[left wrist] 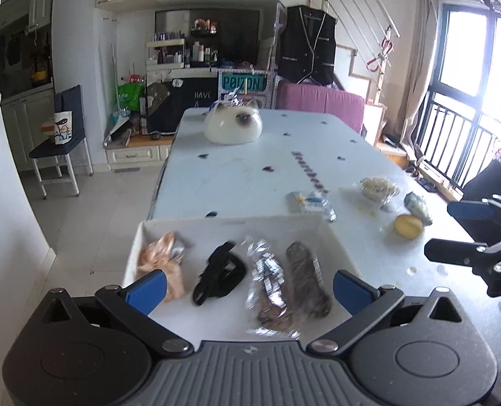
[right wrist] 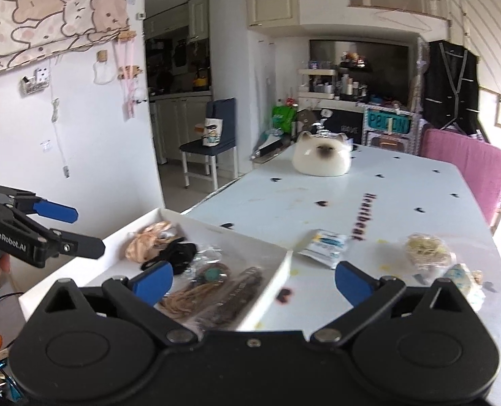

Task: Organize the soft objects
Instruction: 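Withdraw both open tools from the box toward the remaining items on the table, then grasp the white medicine packet with the left tool while the right tool grasps the blue floral pouch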

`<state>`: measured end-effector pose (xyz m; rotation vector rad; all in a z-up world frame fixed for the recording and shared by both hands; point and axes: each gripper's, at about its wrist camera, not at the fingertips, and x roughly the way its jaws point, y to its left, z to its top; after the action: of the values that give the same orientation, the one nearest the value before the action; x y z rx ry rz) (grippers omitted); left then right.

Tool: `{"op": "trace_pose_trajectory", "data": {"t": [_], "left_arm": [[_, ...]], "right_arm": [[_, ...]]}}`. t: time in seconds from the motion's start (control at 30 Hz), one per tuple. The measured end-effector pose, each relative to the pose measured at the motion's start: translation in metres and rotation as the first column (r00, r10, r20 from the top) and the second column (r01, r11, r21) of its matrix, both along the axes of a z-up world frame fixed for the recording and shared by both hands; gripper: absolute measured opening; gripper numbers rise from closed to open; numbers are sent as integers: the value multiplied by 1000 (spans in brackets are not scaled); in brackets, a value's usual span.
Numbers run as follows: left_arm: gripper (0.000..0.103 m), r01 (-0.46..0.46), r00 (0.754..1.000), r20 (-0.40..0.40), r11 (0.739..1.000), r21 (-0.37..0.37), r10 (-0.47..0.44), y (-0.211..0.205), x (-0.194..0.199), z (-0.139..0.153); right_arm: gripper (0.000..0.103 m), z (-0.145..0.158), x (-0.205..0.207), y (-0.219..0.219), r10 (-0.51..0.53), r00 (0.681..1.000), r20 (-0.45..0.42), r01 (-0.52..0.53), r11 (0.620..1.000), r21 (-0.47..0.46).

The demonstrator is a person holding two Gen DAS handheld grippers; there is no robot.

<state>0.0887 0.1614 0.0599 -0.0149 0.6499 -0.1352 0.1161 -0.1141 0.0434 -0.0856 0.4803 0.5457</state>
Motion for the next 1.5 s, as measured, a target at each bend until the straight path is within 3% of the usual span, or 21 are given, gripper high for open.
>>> {"op": "trace_pose_trajectory", "data": {"t": [0.4,0.83,1.13,1.4,1.5], "left_arm": [[103,82,996,33,996,-32,-81,-74,25,8],[103,89,995,52,993,-83,-85,-158,80,7],[103,27,1000,18,994,-107,-25,-197,139,0],[103,-67,995,-73,995,-68,62,-203,207,-21],[103,-68,990,-124,997,-46,62,-204,230,-35]], "right_arm": [[103,-2,6,-78,-149,989,17,149,989,9],[103,-14,40,-157,-276,961,30,276,961,-12],[103,-38,90,-201,-369,927,-59,372,928,37],[103,-58,138,-196,-398,907,-138,411,908,83],[103,-67,158,-193,-429,884,-187,449,889,85]]}}
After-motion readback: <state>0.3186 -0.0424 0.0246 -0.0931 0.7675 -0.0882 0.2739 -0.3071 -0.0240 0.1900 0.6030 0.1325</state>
